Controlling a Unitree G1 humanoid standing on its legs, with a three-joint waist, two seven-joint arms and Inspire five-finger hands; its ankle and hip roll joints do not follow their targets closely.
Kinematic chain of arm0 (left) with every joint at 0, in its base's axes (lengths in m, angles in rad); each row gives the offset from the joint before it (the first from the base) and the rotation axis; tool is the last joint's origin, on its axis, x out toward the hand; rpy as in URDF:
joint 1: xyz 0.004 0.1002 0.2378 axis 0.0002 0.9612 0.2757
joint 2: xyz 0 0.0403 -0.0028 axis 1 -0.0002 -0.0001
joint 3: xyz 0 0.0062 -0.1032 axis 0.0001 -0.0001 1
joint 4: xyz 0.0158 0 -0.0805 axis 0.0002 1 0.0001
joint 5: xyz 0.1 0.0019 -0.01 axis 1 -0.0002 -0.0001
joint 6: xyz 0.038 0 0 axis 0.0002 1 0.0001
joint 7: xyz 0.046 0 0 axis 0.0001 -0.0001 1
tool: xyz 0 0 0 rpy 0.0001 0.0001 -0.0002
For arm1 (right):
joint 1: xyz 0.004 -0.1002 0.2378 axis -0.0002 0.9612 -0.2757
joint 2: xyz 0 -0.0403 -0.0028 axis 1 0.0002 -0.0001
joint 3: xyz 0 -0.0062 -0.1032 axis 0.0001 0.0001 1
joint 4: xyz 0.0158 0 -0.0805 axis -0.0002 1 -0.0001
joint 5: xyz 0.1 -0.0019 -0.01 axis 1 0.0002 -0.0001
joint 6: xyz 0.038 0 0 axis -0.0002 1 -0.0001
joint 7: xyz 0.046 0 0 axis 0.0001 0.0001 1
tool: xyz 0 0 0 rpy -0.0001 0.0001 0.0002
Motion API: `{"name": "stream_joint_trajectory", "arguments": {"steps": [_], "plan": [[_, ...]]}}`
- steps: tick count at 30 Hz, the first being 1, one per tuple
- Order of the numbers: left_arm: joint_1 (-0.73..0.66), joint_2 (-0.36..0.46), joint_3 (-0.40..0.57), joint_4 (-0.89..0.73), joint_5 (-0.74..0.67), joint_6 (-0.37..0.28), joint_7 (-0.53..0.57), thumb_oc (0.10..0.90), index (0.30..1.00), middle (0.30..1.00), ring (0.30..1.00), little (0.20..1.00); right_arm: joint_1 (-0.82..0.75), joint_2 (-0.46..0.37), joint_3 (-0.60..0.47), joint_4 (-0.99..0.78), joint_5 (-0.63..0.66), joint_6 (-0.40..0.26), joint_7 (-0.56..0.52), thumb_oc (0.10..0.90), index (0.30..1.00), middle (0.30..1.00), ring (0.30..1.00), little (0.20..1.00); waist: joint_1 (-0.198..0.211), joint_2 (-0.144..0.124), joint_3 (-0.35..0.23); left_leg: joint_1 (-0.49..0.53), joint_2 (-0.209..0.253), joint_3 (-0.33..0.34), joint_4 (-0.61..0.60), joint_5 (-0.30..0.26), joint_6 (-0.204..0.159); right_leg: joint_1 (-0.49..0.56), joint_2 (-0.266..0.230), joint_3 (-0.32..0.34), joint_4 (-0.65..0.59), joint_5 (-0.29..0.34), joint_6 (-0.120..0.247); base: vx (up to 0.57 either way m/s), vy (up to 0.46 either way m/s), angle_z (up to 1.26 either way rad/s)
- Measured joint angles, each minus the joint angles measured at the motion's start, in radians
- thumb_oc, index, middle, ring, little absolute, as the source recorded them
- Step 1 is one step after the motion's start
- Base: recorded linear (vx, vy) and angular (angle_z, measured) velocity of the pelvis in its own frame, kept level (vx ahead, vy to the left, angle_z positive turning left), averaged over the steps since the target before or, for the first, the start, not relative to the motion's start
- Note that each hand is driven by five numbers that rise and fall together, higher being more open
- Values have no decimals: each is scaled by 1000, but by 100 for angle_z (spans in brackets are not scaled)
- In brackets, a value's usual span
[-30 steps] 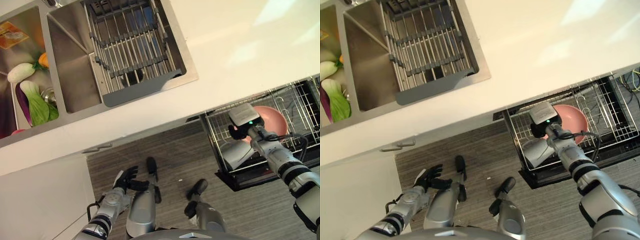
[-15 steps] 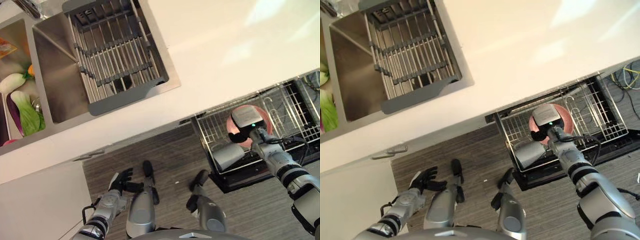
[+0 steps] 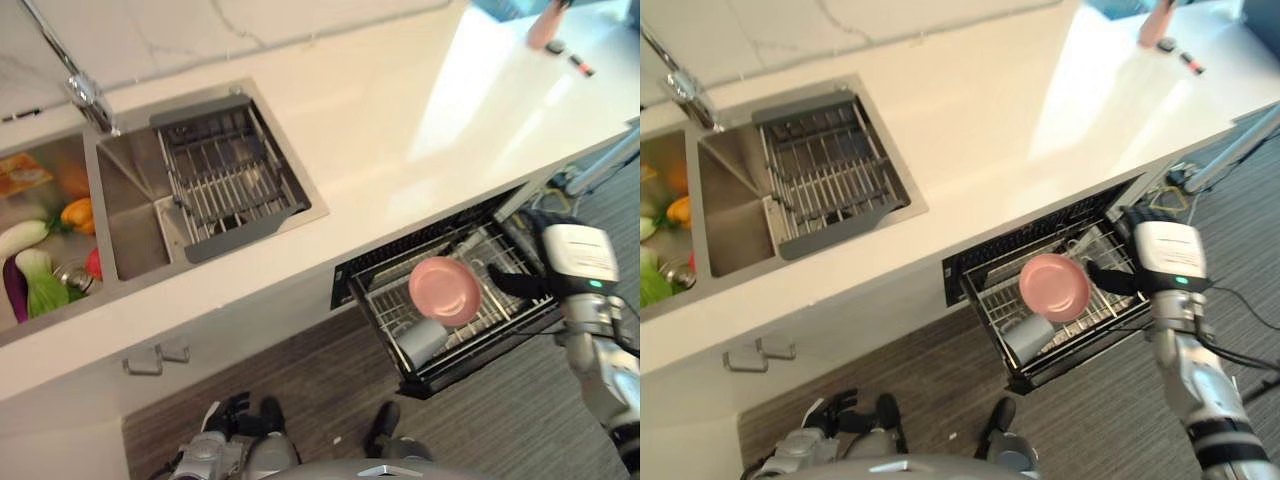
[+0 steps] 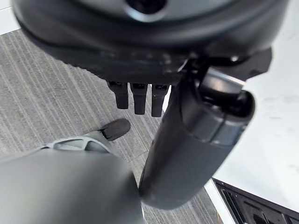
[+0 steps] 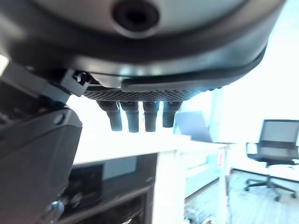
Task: Place the dishes in the dishwasher.
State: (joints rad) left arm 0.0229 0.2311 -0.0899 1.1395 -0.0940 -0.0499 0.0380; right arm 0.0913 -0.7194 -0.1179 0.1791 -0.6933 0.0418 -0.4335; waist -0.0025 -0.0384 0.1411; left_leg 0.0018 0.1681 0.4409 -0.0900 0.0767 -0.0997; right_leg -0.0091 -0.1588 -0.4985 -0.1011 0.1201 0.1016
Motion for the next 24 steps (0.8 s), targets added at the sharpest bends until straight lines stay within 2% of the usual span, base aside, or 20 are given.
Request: {"name": "stream_joint_trajectory", "arguments": {"steps": [2,3,5,6,7,9,11,13,14,15,17,18,20,22,24], "plan": [[12,-11,27,37,8,9,-3,800,900,900,900,900,32,55,-97,-13,54,-5,-14,800,900,900,900,900,-8,3,-31,27,0,15,0,-6,0,19,-1,8,0,-2,2,42,-3,-25],[12,-17,24,58,9,14,-2,800,900,900,900,900,46,63,-116,12,115,-3,-38,800,900,900,900,900,-26,4,-57,33,0,24,0,-15,-3,16,-1,19,-1,-4,5,64,-1,-22],[2,-24,25,101,8,17,-4,800,900,900,900,900,58,112,-173,114,208,-16,-55,800,900,900,900,900,-35,7,-92,43,0,31,0,-16,-2,22,1,31,-1,-6,7,41,-4,-18],[-6,-25,25,115,8,18,-5,800,900,900,900,900,53,126,-184,252,303,-36,-65,764,846,846,846,846,-40,7,-105,56,1,43,0,-20,-1,25,2,40,-1,-6,7,38,-13,-18],[-7,-27,21,128,7,18,-7,800,900,900,900,900,39,124,-192,406,381,-60,-68,400,300,300,300,300,-38,9,-116,57,0,43,0,-23,-1,28,1,40,-1,-7,8,36,-11,-10],[-19,-31,-1,133,4,17,-12,800,900,900,900,900,-1,135,-246,692,559,-69,-67,400,300,300,300,300,-35,22,-128,57,-2,43,0,-25,1,27,-2,40,-1,-7,9,19,-9,5],[-2,-43,-3,133,-10,16,-24,800,900,900,900,900,37,175,-336,779,721,-50,-73,400,300,300,300,300,-33,50,-127,52,-1,43,0,-28,5,22,-3,39,0,-7,9,7,-11,-6],[8,-59,-4,146,-26,20,-23,800,900,900,900,900,70,182,-327,833,811,-59,-71,400,300,300,300,300,-63,90,-113,51,0,46,-1,-26,1,24,-4,42,0,-7,9,7,-19,-8],[7,-65,-6,146,-31,20,-21,800,900,900,900,900,69,184,-325,904,860,-63,-70,400,300,300,300,300,-63,97,-113,52,1,46,-1,-26,1,25,-3,43,0,-7,9,0,0,0],[4,-67,-14,145,-32,18,-21,800,900,900,900,900,68,192,-324,944,905,-63,-68,400,300,300,300,300,-61,98,-112,51,2,45,-1,-26,2,25,-1,41,-1,-7,9,0,0,0],[-1,-64,-24,152,-33,14,-32,800,900,900,900,900,44,234,-310,1036,1039,-127,-35,400,300,300,300,300,-56,90,-110,51,4,39,-4,-27,4,29,-3,37,-3,-8,9,-4,-1,5],[-1,-64,-24,152,-33,14,-32,800,900,900,900,900,44,234,-310,1036,1039,-127,-35,400,300,300,300,300,-56,90,-110,51,4,39,-4,-27,4,29,-3,37,-3,-8,9,0,1,5],[-3,-61,-22,161,-33,8,-37,800,900,900,900,900,12,280,-224,1076,1132,-135,5,400,300,300,300,300,-47,87,-110,47,6,35,-6,-27,5,30,-5,31,-4,-8,8,-1,11,7],[-2,-63,-20,170,-40,5,-37,800,900,900,900,900,-23,332,-111,1075,1136,-137,71,400,300,300,300,300,-22,90,-108,42,0,15,-6,-27,7,39,-12,9,-4,-9,9,-10,24,21],[-4,-65,-22,169,-42,-4,-37,800,900,900,900,900,-37,344,-81,1073,1135,-137,86,400,300,300,300,300,-15,90,-107,40,-3,4,-4,-27,7,45,-14,-2,-4,-12,13,-21,30,32]]}}
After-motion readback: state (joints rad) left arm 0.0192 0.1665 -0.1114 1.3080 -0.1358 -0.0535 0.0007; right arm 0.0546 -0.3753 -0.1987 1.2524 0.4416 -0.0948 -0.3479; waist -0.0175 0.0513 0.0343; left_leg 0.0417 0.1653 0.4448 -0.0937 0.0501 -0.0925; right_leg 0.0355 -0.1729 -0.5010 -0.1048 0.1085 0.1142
